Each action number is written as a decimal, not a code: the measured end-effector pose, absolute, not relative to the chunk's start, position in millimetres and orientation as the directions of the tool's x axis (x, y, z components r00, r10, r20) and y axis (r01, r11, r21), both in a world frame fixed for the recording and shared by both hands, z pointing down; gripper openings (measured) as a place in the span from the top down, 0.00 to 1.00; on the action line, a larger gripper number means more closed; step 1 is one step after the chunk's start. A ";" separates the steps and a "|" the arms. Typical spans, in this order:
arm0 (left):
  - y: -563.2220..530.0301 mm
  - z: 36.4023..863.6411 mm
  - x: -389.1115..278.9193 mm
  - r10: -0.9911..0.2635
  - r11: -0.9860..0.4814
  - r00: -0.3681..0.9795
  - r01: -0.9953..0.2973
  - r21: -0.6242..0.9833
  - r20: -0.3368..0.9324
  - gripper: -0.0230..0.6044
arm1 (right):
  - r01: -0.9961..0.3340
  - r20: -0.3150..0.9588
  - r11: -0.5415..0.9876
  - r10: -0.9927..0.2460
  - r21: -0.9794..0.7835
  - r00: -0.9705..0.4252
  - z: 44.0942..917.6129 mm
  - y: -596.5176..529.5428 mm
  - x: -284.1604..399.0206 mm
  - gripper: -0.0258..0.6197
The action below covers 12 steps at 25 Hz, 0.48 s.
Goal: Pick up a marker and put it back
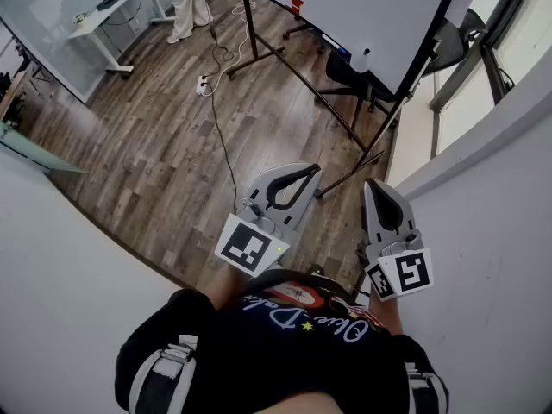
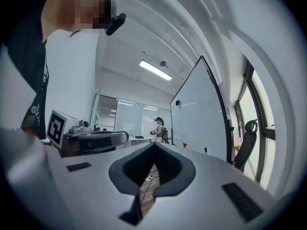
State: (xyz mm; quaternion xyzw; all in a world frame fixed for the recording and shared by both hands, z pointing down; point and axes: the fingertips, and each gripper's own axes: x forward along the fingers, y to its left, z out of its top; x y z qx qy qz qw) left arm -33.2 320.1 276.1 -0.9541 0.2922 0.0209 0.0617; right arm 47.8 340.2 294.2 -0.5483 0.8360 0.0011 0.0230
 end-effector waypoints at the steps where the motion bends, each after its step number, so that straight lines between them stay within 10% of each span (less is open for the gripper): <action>1: 319.1 275.5 -33.5 -0.555 -0.821 0.828 -0.561 -0.105 -0.078 0.96 | -0.916 -0.041 0.401 -0.916 -0.023 -0.400 293.4 339.2 47.1 0.96; 12: 307.2 275.0 -41.7 -0.568 -0.814 0.819 -0.574 -0.092 -0.083 0.96 | -0.911 -0.047 0.409 -0.910 0.044 -0.411 289.8 330.7 36.9 0.96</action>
